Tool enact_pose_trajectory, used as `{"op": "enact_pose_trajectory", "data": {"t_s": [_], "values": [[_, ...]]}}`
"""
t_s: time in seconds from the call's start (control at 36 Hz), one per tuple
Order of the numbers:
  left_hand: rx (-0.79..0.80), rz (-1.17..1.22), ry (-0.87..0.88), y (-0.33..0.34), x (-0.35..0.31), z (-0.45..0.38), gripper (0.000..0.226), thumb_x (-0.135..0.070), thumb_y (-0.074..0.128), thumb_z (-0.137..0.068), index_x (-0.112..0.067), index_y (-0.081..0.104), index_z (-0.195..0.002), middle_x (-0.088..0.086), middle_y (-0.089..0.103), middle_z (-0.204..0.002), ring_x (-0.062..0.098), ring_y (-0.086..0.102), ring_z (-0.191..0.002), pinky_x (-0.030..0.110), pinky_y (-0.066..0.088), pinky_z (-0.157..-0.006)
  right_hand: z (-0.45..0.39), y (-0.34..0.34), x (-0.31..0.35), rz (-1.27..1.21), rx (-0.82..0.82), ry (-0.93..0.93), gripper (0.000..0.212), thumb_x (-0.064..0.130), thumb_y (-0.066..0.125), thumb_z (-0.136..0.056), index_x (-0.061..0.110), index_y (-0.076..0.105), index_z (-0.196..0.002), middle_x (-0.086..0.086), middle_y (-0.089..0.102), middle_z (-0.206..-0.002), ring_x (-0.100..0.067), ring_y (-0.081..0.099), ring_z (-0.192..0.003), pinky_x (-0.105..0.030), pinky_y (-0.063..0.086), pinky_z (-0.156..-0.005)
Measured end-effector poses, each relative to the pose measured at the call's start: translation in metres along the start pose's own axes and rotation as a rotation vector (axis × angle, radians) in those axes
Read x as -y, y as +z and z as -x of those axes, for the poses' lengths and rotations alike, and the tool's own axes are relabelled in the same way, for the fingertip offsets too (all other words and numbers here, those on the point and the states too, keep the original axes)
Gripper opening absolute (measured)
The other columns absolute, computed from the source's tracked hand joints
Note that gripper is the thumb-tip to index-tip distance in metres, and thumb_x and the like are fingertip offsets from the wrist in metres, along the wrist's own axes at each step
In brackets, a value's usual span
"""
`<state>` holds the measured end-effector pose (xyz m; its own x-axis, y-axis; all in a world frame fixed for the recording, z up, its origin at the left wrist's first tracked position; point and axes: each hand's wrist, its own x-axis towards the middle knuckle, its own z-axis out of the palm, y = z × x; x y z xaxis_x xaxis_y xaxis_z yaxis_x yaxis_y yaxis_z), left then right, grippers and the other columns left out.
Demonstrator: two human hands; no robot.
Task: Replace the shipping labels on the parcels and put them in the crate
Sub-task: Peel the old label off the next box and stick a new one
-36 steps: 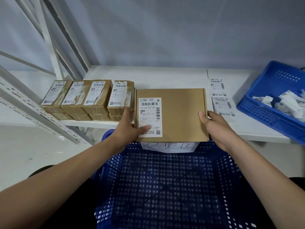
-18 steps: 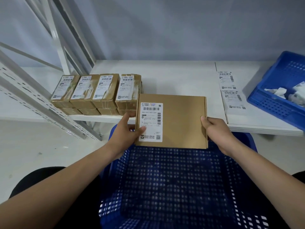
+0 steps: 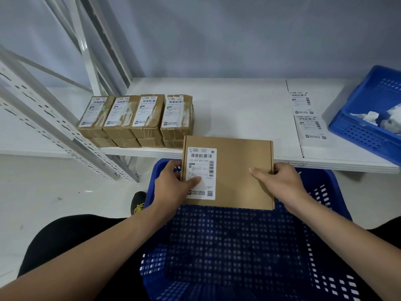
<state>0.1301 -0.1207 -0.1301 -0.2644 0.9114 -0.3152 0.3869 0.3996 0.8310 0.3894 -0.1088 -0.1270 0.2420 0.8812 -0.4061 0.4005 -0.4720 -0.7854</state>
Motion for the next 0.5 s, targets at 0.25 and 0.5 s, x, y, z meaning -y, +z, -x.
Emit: {"op": "enact_pose_trajectory", "data": {"t_s": [0.25,0.5], "values": [[0.036,0.0,-0.057,0.002,0.011,0.011,0.049,-0.023,0.086,-0.081,-0.025,0.055,-0.12,-0.004,0.073,-0.105,0.013,0.073,-0.087,0.041,0.064,-0.078,0.008,0.001,-0.001,-0.005,0.026,0.016,0.029,0.042,0.083,-0.079,0.015,0.072,-0.076,0.003,0.072,-0.079,-0.011,0.066,-0.079,-0.027,0.05,-0.066],[0.072,-0.061,-0.083,0.001,0.021,0.013,0.044,-0.022,0.086,-0.081,-0.025,0.055,-0.114,-0.003,0.073,-0.105,0.016,0.074,-0.087,0.041,0.064,-0.076,0.014,0.01,-0.021,-0.013,0.057,0.072,0.028,0.041,0.082,-0.08,0.016,0.071,-0.076,0.002,0.073,-0.079,-0.013,0.069,-0.078,-0.026,0.051,-0.063]]}}
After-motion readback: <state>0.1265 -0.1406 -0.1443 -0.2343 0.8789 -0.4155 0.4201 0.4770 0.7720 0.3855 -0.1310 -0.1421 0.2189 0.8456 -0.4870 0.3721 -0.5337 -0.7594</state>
